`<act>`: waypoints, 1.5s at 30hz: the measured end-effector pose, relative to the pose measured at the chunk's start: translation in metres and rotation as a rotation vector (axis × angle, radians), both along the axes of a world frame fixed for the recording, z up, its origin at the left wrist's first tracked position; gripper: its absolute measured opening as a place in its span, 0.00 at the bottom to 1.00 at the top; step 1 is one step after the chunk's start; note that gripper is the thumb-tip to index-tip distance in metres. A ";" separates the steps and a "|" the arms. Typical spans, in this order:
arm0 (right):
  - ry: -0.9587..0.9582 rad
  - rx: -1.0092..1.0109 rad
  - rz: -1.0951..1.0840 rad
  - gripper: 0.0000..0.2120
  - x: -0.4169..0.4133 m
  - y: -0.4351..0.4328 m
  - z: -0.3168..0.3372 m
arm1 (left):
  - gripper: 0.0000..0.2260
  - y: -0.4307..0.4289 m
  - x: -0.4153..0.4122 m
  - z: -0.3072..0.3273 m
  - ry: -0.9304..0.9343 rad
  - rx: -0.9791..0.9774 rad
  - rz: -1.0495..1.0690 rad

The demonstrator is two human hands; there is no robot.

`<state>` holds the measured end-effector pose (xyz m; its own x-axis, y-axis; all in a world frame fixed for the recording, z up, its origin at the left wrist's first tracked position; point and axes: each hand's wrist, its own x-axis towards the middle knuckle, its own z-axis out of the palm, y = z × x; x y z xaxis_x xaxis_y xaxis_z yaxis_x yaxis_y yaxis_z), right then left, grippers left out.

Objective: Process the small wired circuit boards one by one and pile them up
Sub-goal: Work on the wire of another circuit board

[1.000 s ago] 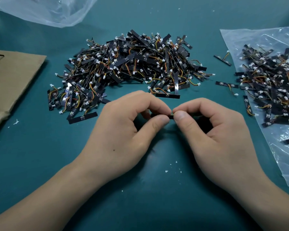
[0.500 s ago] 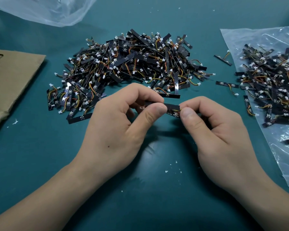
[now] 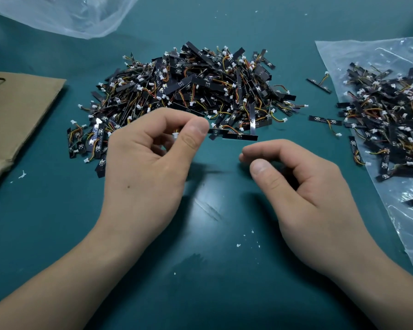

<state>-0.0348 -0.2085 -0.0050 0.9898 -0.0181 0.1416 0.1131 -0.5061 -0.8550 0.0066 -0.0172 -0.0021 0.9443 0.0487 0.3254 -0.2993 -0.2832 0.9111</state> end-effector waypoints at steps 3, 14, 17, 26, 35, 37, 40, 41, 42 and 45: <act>0.002 -0.017 0.001 0.09 0.000 0.000 -0.001 | 0.06 0.000 -0.001 0.002 -0.029 0.023 0.021; -0.058 -0.020 0.133 0.09 -0.001 0.002 0.004 | 0.06 -0.006 -0.011 0.008 -0.110 0.262 -0.162; -0.071 -0.068 0.145 0.09 -0.001 0.003 0.005 | 0.06 -0.006 -0.010 0.006 -0.068 0.276 -0.172; -0.064 0.022 0.083 0.13 -0.001 0.004 0.007 | 0.04 -0.004 -0.010 0.005 -0.040 0.265 -0.267; -0.024 -0.039 0.176 0.15 0.000 0.002 0.003 | 0.09 -0.003 -0.011 0.004 -0.061 0.197 -0.234; -0.035 -0.006 0.153 0.14 0.000 0.001 0.002 | 0.11 -0.003 -0.011 0.004 -0.049 0.173 -0.246; -0.066 0.002 0.139 0.13 0.001 0.000 0.000 | 0.12 -0.003 -0.012 0.003 -0.075 0.203 -0.257; -0.078 0.012 0.132 0.13 0.001 0.001 0.000 | 0.15 -0.004 -0.013 0.003 -0.076 0.212 -0.270; -0.088 0.025 0.127 0.13 0.001 0.001 0.000 | 0.19 -0.005 -0.014 0.003 -0.070 0.214 -0.288; -0.112 0.043 0.140 0.12 0.001 0.002 0.003 | 0.28 -0.005 -0.015 0.003 -0.020 0.188 -0.348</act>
